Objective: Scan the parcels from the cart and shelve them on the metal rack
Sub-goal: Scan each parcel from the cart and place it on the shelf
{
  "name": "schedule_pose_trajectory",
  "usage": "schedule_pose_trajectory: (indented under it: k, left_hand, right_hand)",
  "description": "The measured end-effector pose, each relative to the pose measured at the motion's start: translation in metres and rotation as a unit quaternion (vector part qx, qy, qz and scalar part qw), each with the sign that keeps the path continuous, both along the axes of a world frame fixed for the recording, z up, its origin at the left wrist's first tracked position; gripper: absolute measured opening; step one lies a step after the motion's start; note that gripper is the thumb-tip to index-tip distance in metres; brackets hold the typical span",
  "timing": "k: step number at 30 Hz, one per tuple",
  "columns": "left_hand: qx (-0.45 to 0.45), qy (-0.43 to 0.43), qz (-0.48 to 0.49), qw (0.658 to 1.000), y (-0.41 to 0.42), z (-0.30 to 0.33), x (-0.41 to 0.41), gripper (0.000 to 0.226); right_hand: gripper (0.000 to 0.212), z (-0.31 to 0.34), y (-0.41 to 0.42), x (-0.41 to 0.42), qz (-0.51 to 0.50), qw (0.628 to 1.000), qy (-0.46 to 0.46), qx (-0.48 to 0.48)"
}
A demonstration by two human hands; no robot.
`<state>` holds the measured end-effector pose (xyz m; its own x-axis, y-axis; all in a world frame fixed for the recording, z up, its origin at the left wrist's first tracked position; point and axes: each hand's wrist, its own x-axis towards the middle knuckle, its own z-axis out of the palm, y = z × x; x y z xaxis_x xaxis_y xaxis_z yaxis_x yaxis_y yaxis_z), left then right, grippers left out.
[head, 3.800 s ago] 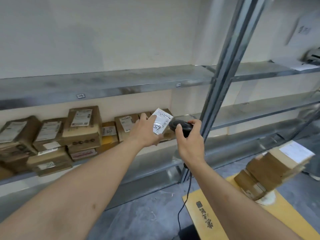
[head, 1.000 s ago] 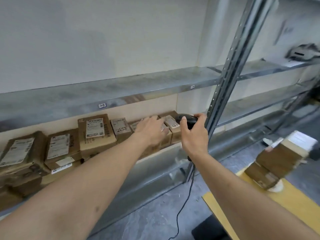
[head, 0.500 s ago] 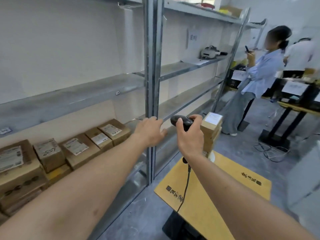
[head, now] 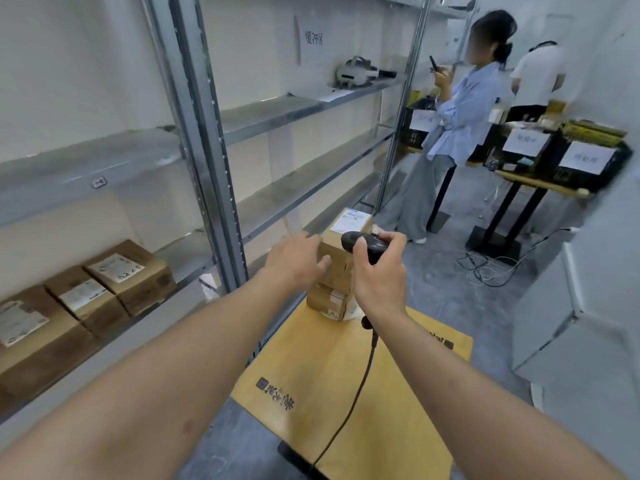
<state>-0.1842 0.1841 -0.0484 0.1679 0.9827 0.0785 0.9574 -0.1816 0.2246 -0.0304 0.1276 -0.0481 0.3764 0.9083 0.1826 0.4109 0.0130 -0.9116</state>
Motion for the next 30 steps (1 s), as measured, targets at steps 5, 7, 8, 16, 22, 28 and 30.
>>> schedule_pose_trajectory:
  k: [5,7,8,16,22,28,30]
  left_hand:
    - [-0.017,-0.002,-0.009,1.0,0.049,-0.021,0.021,0.056]
    - [-0.018,-0.004,-0.011,1.0,0.07,-0.031,0.024,0.058]
    - [-0.019,-0.007,-0.014,1.0,0.082,-0.036,0.025,0.06]
    - [-0.069,-0.049,-0.034,0.996,0.168,-0.07,0.028,0.082]
    - [-0.105,-0.087,-0.056,0.989,0.199,-0.093,0.034,0.093]
    - [-0.143,-0.128,-0.046,0.98,0.201,-0.105,0.041,0.1]
    - [-0.137,-0.126,-0.048,0.981,0.198,-0.104,0.042,0.093]
  right_hand:
    - [0.03,-0.015,0.039,0.017,-0.028,0.999,-0.007,-0.014]
    - [0.029,-0.023,0.058,0.019,-0.047,0.999,-0.003,-0.024]
    - [0.029,-0.026,0.067,0.019,-0.057,0.998,-0.002,-0.029]
    - [0.028,-0.052,0.132,0.009,-0.123,0.99,-0.002,-0.072]
    - [0.029,-0.067,0.155,0.006,-0.163,0.982,-0.011,-0.098]
    - [0.029,-0.072,0.154,0.009,-0.179,0.978,-0.02,-0.102]
    - [0.029,-0.071,0.15,0.009,-0.182,0.978,-0.019,-0.099]
